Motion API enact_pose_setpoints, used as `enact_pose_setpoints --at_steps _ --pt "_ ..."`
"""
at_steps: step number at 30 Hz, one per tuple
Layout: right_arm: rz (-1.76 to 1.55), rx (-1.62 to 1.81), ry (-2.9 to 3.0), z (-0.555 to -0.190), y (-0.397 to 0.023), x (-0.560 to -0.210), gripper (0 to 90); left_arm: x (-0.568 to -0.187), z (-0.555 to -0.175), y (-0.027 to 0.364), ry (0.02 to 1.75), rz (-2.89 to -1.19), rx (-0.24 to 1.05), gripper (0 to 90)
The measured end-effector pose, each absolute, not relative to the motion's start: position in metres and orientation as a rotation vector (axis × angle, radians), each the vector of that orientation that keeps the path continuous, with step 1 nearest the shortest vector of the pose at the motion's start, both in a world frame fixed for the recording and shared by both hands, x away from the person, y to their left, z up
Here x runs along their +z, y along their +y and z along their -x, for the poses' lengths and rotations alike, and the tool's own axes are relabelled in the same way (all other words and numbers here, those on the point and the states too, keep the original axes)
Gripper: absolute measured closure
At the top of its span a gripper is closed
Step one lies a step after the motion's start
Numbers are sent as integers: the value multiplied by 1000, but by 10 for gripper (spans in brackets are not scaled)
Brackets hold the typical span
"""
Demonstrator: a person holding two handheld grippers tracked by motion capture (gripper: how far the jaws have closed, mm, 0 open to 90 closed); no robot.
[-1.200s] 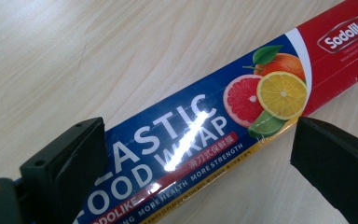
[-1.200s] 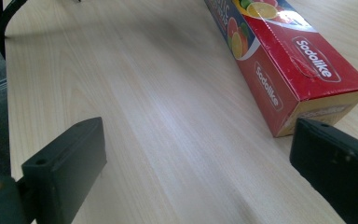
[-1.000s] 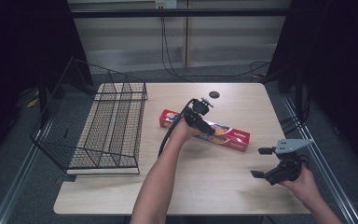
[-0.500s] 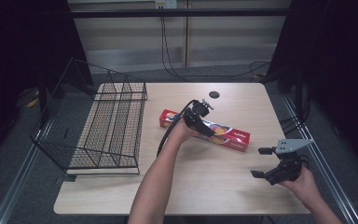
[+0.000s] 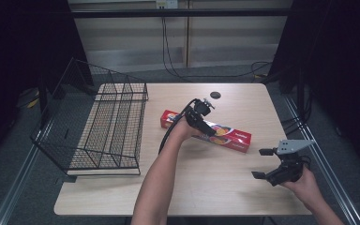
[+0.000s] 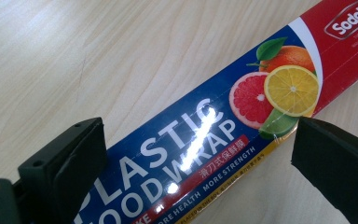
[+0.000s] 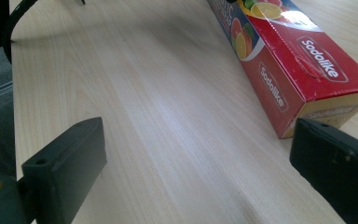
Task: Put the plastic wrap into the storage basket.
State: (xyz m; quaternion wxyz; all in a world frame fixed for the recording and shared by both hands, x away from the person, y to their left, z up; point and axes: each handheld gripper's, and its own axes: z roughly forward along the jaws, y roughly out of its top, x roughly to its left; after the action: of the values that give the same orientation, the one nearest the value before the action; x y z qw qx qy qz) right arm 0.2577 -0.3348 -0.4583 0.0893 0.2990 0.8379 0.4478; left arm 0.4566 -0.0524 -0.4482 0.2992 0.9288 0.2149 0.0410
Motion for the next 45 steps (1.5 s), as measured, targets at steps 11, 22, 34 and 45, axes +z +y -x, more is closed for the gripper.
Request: enact_pose_setpoints --at_steps 11,22,34,45 --pt "-931 1372 2474 -258 -339 -459 37 -448 -459 -52 587 -2459 108 48" --pt "-948 1410 2449 -259 -342 -457 37 -445 -451 -46 543 -2453 71 102" --pt "-936 1428 2447 -259 -341 -456 37 -450 -458 -55 556 -2459 110 22" --pt "-934 1451 2442 -258 -343 -455 37 -453 -462 -54 571 -2481 66 27"
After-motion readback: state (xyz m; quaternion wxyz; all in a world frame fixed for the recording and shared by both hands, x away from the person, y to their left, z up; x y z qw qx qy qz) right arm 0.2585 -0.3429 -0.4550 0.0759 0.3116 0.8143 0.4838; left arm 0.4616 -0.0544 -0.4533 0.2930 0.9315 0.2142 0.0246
